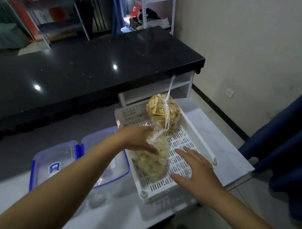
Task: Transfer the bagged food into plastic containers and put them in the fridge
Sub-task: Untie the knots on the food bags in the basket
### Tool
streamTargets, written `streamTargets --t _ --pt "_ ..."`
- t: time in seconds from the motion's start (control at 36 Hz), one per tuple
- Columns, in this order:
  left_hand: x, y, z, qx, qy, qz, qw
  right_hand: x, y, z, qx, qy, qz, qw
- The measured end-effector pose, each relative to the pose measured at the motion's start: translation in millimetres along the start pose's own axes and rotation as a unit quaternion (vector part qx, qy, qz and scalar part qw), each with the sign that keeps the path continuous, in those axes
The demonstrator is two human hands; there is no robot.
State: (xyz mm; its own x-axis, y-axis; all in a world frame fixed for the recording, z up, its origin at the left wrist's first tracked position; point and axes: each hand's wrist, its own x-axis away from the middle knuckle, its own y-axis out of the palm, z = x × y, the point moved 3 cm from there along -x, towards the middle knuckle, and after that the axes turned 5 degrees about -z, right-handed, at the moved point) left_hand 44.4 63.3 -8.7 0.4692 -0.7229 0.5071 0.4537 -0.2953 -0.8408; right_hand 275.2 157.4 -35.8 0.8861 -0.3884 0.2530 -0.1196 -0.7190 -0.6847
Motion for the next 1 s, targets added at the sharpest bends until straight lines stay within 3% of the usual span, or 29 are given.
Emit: streamTargets --t 0.11,0.33,0.44,0.61,0.81,1.0 --pt "25.5 18.1 14.3 0.077 0.021 -0.030 0.996 -9.7 5.3 -3.7 -0.047 -0.013 -0.008 0.999" --pt "54.0 43.6 8.5 0.054 0.038 -0.003 0.998 -27.4 14.0 -1.7 -0.069 -0.063 -0.046 0.995" --pt "54.4 46.9 7.1 0.125 0.036 0.016 0.991 -37.8 13.2 -4.0 -0.094 -0.065 -0.033 0.993" --pt "53.3 47.2 16.0 0.160 -0.011 0.106 0.981 -60.5 -10.7 -6.2 -0.141 -0.066 0.050 0.987" --pt "43.4 54.3 31.4 0.142 -0.078 0.170 0.972 -79.4 -14.9 -3.2 -0.208 -0.032 -0.002 0.978" --pt "43.7 48.3 38.3 0.225 -0.126 0.202 0.945 -82.2 -19.2 -15.7 -0.205 -0.077 -0.044 0.975"
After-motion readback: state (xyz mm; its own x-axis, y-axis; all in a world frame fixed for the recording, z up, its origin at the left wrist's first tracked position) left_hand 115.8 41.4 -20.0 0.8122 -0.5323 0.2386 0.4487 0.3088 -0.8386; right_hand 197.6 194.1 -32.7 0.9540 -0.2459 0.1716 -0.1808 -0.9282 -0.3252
